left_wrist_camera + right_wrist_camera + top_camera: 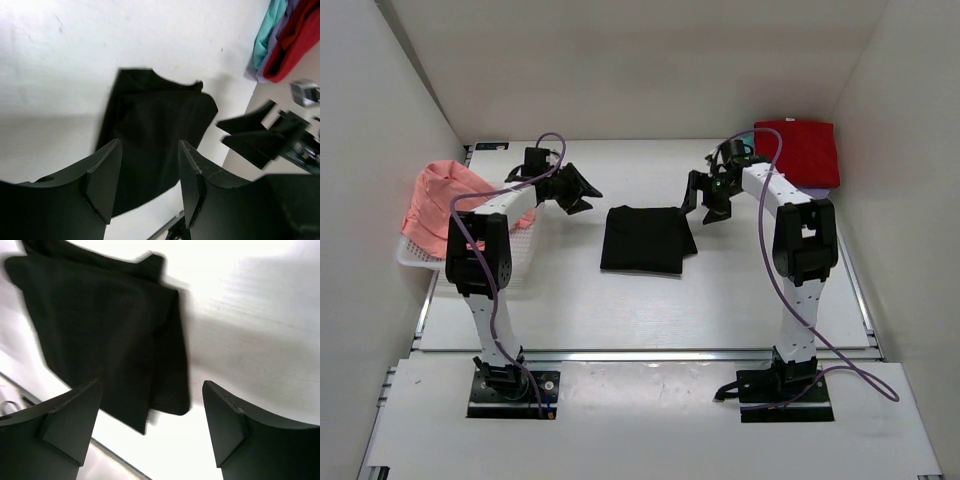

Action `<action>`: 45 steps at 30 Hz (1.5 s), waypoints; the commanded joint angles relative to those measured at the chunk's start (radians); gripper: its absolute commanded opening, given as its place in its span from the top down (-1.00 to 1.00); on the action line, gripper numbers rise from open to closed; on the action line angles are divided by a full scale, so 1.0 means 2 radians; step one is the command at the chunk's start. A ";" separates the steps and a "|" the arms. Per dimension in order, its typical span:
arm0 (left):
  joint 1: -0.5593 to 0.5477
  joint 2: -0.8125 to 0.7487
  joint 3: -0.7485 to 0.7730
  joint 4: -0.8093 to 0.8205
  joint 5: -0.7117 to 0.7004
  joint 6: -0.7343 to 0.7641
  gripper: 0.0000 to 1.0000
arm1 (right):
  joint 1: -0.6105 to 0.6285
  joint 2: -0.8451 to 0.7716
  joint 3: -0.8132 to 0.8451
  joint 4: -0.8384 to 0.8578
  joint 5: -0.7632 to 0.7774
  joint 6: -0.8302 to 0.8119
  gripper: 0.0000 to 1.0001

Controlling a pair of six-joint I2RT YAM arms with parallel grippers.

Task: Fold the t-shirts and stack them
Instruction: Fold the long partially folded tshirt into a neat square, then put the neatly folded tshirt into the corner of the board with the right arm

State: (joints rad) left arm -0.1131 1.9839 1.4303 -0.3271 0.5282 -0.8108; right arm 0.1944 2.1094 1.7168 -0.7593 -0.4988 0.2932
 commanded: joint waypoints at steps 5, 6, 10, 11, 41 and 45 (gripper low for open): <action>-0.014 -0.073 -0.076 0.020 0.021 -0.011 -0.14 | 0.019 -0.008 -0.048 0.041 0.055 -0.017 -0.82; -0.016 -0.075 -0.081 0.024 0.020 -0.013 -0.12 | 0.022 -0.005 -0.049 0.044 0.059 -0.014 -0.84; -0.015 -0.088 -0.069 0.017 0.021 -0.015 -0.08 | 0.050 0.008 -0.052 0.064 0.042 0.000 -0.98; -0.016 -0.091 -0.068 0.016 0.024 -0.020 -0.10 | 0.061 0.014 -0.052 0.068 0.037 0.004 -0.98; -0.068 -0.093 -0.059 0.002 0.050 -0.039 -0.02 | -0.063 0.065 0.297 -0.009 0.393 -0.265 1.00; -0.086 -0.096 -0.074 -0.007 0.050 -0.030 -0.01 | -0.094 0.076 0.318 0.058 0.410 -0.299 1.00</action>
State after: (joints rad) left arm -0.2653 1.8137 1.2968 -0.3363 0.6037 -0.8890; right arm 0.0257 2.2967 2.2936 -0.8093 0.2596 -0.2066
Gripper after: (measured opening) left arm 0.509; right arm 0.098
